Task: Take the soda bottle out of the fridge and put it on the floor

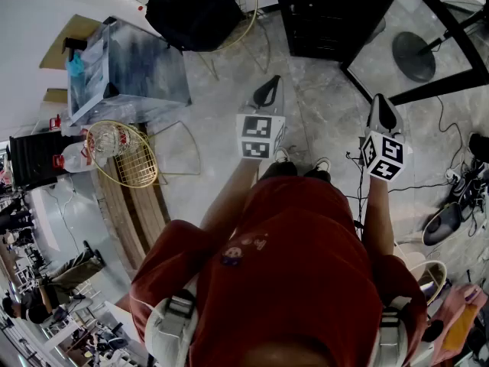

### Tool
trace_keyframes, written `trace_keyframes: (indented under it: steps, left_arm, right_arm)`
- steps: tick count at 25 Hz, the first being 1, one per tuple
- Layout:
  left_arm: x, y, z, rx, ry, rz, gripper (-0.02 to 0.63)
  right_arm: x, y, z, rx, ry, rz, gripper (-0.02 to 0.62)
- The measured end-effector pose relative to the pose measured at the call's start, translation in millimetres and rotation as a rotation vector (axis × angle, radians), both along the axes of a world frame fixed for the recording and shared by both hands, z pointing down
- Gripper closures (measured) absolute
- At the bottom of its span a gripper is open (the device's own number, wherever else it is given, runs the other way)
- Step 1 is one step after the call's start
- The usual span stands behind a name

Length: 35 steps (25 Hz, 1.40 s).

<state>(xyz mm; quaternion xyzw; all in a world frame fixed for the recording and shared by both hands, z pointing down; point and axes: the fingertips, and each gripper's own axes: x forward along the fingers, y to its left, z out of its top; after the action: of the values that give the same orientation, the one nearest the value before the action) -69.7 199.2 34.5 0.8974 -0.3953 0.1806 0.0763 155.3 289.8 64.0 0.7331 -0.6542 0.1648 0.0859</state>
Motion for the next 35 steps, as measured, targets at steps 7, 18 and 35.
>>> trace_keyframes:
  steps: [7,18,35]
  left_arm:
    - [-26,0,3,-0.015,-0.001,-0.003,0.606]
    - [-54,-4,1,-0.016,0.022,-0.021,0.606]
    - [-121,-22,7,-0.021,0.051,0.000,0.606]
  right_arm:
    - [-29,-9,-3,0.001,-0.020,-0.009,0.594]
    - [-55,-16,-14,0.029,-0.033,-0.011,0.594]
    - [-126,-29,-11,0.016,-0.012,0.017,0.594]
